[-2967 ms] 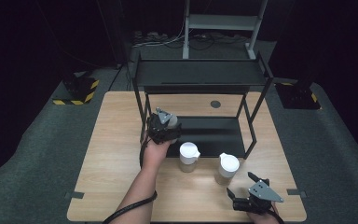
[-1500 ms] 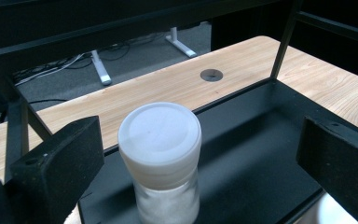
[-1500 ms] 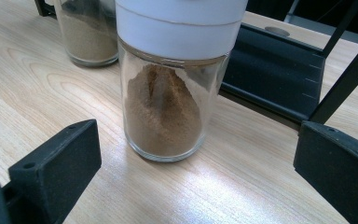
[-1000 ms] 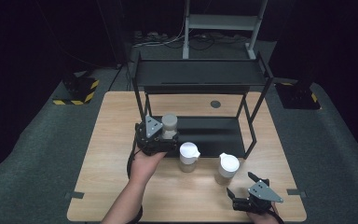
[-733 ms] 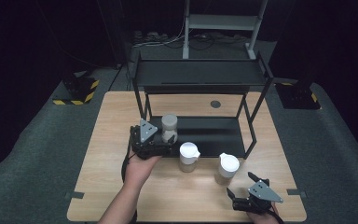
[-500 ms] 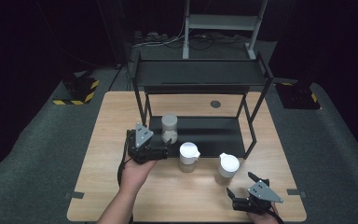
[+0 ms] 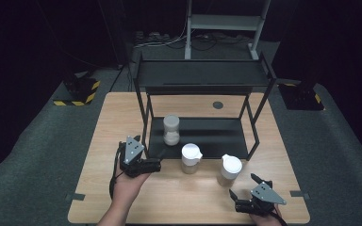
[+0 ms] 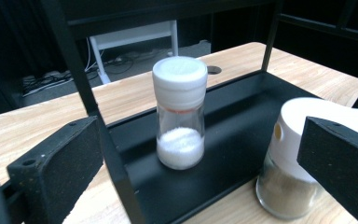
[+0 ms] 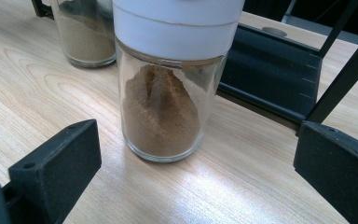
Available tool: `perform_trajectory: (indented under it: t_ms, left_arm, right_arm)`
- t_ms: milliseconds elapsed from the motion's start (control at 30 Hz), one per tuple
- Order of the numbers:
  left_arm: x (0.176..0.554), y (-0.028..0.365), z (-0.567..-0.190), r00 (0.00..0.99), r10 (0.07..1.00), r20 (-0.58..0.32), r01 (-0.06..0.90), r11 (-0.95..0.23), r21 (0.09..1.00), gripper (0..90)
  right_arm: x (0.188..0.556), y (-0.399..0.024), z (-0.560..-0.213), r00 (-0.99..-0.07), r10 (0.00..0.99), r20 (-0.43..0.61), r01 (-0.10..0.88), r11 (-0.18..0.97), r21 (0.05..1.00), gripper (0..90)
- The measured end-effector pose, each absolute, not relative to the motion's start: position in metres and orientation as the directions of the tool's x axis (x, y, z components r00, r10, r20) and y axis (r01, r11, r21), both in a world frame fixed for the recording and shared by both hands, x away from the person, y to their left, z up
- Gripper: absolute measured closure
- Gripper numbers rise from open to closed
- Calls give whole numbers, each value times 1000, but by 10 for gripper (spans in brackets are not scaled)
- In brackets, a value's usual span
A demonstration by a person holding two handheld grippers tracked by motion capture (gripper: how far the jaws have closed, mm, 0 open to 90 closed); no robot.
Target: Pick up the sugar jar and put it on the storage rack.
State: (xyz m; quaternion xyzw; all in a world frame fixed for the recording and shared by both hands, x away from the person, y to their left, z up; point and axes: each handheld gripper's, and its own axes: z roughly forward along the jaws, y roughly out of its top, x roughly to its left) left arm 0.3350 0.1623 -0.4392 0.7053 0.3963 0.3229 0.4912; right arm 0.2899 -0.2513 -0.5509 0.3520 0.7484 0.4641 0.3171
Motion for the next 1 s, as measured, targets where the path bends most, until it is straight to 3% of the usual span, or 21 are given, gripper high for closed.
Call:
perform_trajectory:
  t_ms: [533,1000]
  left_arm:
    - [310,182,-478,474,878,56,247,-194,950,2]
    - [300,188,-523,506,858,94,304,-279,911,2]
  right_arm:
    - [290,-251,-551,-548,823,-150,232,321,918,0]
    - [290,-251,-551,-536,830,-154,233,321,918,0]
